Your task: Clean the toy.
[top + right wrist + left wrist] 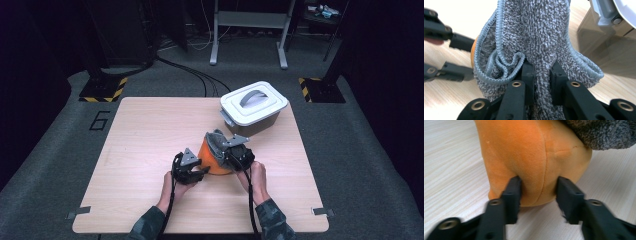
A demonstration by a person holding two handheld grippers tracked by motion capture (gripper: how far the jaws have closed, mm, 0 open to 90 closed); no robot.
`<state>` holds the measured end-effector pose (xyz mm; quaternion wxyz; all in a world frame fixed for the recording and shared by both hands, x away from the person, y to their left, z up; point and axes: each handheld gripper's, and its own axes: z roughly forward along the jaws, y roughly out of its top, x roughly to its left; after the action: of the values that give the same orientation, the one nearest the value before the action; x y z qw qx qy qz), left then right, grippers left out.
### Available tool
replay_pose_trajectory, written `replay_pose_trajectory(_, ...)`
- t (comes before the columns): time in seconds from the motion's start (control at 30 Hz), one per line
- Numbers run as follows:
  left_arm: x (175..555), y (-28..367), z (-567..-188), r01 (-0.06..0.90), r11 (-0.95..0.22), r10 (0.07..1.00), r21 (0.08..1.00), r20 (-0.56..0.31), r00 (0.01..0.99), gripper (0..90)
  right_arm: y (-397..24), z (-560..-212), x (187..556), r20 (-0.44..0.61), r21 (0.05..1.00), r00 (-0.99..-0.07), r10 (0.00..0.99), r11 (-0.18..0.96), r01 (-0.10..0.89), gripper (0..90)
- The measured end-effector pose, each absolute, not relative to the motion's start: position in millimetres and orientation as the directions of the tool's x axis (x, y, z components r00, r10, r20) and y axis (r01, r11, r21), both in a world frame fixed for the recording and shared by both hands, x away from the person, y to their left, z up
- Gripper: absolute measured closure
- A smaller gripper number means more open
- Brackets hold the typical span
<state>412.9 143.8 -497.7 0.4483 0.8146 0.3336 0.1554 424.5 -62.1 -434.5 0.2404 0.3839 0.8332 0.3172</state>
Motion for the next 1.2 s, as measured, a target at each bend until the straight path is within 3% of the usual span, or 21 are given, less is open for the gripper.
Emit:
replay_pose_trajectory(0.13, 413.1, 146.3, -498.4, 0.419, -0.347, 0.690, 0.839, -0.074, 0.720, 78.8, -61.2, -434.8, 424.8, -0.158, 0.727, -0.583, 0.797, 0.493, 0.478, 77.4)
replay_pose_trajectory(0.33, 411.7, 147.2, -498.3, 0.425, -0.332, 0.694, 0.842, -0.087, 0.715, 81.5, -62.3, -433.4, 424.0, -0.164, 0.736, -0.589, 0.791, 0.496, 0.461, 77.4)
replay_pose_trajectory(0.37, 411.5, 146.7, -497.7, 0.419, -0.339, 0.699, 0.842, -0.073, 0.712, 80.5, -62.4, -433.4, 423.8, -0.161, 0.735, -0.588, 0.792, 0.494, 0.465, 77.4)
replay_pose_trajectory(0.53, 414.8, 145.9, -492.1, 0.410, -0.360, 0.720, 0.838, -0.029, 0.693, 49.2, -62.4, -434.1, 424.6, -0.163, 0.735, -0.591, 0.790, 0.496, 0.462, 77.4)
replay_pose_trajectory(0.63, 418.4, 142.3, -492.2, 0.405, -0.383, 0.715, 0.830, -0.011, 0.699, 46.7, -61.8, -434.0, 423.7, -0.161, 0.728, -0.587, 0.794, 0.497, 0.472, 77.4)
replay_pose_trajectory(0.77, 420.8, 139.8, -494.1, 0.387, -0.390, 0.696, 0.836, -0.008, 0.718, 67.4, -61.7, -434.4, 425.4, -0.163, 0.728, -0.587, 0.793, 0.499, 0.471, 77.4)
replay_pose_trajectory(0.87, 421.5, 142.0, -494.7, 0.411, -0.353, 0.697, 0.841, -0.058, 0.715, 78.7, -61.4, -434.3, 426.3, -0.164, 0.733, -0.585, 0.795, 0.495, 0.467, 77.4)
replay_pose_trajectory(1.2, 405.7, 143.9, -482.7, 0.465, -0.208, 0.676, 0.860, -0.217, 0.704, 83.6, -70.3, -418.1, 418.8, -0.165, 0.756, -0.569, 0.806, 0.474, 0.453, 77.5)
